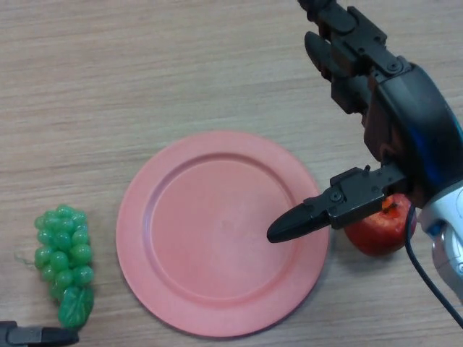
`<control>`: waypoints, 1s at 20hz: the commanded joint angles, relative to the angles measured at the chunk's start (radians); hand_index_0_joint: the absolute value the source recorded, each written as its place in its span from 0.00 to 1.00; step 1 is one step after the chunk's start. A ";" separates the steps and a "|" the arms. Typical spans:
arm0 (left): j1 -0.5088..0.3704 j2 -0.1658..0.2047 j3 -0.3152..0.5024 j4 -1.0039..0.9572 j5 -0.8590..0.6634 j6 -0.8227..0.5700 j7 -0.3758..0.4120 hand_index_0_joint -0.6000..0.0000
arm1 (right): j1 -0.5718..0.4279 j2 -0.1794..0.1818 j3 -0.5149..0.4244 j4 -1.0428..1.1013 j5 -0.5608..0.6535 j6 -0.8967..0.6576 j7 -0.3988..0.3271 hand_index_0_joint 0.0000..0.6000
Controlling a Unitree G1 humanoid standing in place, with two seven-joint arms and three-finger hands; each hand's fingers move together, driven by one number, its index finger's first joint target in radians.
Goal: Pick up the green grapes and place it on the plate
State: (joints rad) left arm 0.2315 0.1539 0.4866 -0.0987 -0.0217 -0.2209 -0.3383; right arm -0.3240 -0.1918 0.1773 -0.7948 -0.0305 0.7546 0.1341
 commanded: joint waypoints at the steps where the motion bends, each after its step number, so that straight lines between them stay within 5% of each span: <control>1: -0.021 0.064 0.012 0.012 0.031 -0.160 0.107 1.00 | -0.019 0.002 -0.018 -0.064 0.057 -0.154 -0.063 0.00; 13: -0.180 0.172 -0.226 0.373 0.193 -0.289 0.385 1.00 | 0.005 0.002 0.002 -0.076 0.056 -0.164 -0.100 0.00; 16: -0.206 0.172 -0.274 0.398 0.219 -0.280 0.405 1.00 | 0.001 0.002 0.004 -0.069 0.055 -0.162 -0.098 0.00; 20: -0.197 0.170 -0.283 0.392 0.188 -0.282 0.395 0.25 | 0.004 0.002 -0.001 -0.072 0.062 -0.163 -0.098 0.00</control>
State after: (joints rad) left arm 0.0415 0.2772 0.1946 0.3279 0.1573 -0.4147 0.0628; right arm -0.2876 -0.1918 0.1945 -0.8209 0.0032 0.7521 0.0750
